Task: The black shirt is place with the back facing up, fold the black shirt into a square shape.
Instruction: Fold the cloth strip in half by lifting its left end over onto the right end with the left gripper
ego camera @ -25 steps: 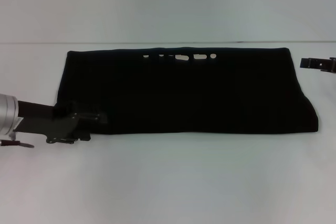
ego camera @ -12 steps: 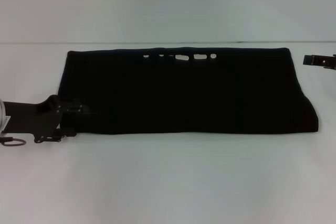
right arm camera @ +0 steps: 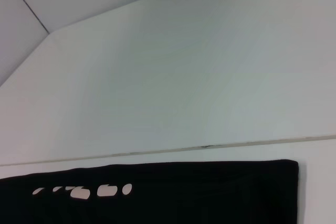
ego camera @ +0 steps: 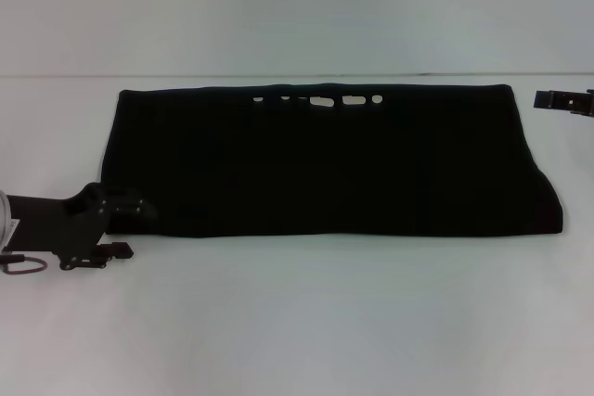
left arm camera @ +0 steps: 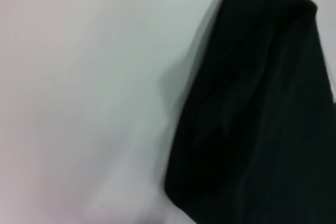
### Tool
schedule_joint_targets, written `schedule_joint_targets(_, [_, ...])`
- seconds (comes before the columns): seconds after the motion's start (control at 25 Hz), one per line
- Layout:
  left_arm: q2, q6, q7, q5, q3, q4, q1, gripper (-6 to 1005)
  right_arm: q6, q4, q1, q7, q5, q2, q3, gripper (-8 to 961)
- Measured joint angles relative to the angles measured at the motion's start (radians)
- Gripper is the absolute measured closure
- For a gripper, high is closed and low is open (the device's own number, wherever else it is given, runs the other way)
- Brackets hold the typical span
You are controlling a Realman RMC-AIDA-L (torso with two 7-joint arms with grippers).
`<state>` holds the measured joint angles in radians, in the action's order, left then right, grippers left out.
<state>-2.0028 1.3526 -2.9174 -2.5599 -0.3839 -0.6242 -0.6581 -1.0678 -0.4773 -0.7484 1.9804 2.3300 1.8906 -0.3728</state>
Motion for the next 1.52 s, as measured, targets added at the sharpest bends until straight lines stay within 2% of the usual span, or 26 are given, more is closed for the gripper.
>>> schedule_joint_targets(0.48, [0.001, -0.052, -0.001, -0.002, 0.000, 0.029, -0.013, 294, 0.000, 0.000, 0.000, 0.000, -0.002, 0.001, 0.001, 135])
schedule_joint_targets(0.84, [0.001, -0.019, -0.048, 0.005, 0.011, 0.036, -0.014, 294, -0.013, -0.013, 0.000, 0.010, -0.002, 0.001, 0.004, 136])
schedule_joint_targets(1.08, [0.003, -0.011, -0.060, 0.017, 0.083, 0.083, -0.021, 294, -0.022, -0.015, 0.001, 0.012, -0.003, 0.001, 0.007, 136])
schedule_joint_targets(1.52, [0.004, -0.044, -0.059, 0.006, 0.088, 0.083, -0.009, 294, -0.026, -0.024, 0.006, 0.012, -0.003, 0.001, 0.008, 136])
